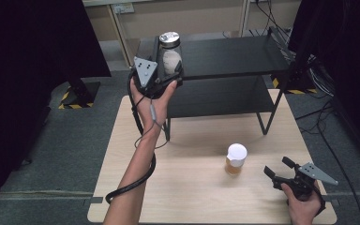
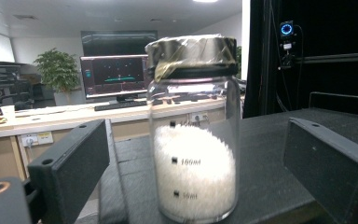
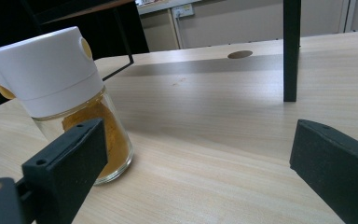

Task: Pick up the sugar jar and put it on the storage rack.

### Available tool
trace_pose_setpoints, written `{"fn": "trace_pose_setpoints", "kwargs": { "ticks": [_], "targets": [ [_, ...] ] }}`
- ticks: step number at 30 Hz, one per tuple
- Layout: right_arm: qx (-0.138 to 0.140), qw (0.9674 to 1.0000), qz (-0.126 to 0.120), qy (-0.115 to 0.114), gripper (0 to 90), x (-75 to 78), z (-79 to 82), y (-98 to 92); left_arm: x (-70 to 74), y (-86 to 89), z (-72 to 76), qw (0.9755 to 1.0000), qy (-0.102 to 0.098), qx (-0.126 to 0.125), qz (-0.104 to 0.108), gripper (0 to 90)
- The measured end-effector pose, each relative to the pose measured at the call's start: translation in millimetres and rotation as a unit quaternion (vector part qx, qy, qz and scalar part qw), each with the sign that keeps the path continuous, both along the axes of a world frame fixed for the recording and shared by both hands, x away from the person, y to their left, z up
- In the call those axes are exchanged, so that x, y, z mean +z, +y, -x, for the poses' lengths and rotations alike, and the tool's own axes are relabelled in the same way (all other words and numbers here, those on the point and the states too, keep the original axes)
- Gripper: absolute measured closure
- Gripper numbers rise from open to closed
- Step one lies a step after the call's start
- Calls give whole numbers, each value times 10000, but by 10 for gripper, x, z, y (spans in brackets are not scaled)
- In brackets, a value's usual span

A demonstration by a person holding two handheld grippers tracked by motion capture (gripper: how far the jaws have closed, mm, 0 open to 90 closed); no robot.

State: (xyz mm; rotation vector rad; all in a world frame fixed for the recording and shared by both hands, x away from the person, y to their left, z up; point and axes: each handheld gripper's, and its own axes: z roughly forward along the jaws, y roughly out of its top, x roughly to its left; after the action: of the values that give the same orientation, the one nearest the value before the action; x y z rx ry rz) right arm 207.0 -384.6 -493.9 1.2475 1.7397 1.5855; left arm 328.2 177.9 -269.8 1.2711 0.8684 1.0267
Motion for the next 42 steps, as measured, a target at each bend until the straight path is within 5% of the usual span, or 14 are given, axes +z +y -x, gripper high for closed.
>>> {"fn": "trace_pose_setpoints", "kwargs": {
  "ticks": [20, 42],
  "targets": [
    [6, 10000, 6, 0, 43, 1, -1, 1, -272, 87, 418, 9996, -176, -194, -55, 70],
    [0, 10000, -12, 7, 43, 0, 1, -2, -944, 245, 765, 9991, -89, -390, -170, 69]
  ]
}}
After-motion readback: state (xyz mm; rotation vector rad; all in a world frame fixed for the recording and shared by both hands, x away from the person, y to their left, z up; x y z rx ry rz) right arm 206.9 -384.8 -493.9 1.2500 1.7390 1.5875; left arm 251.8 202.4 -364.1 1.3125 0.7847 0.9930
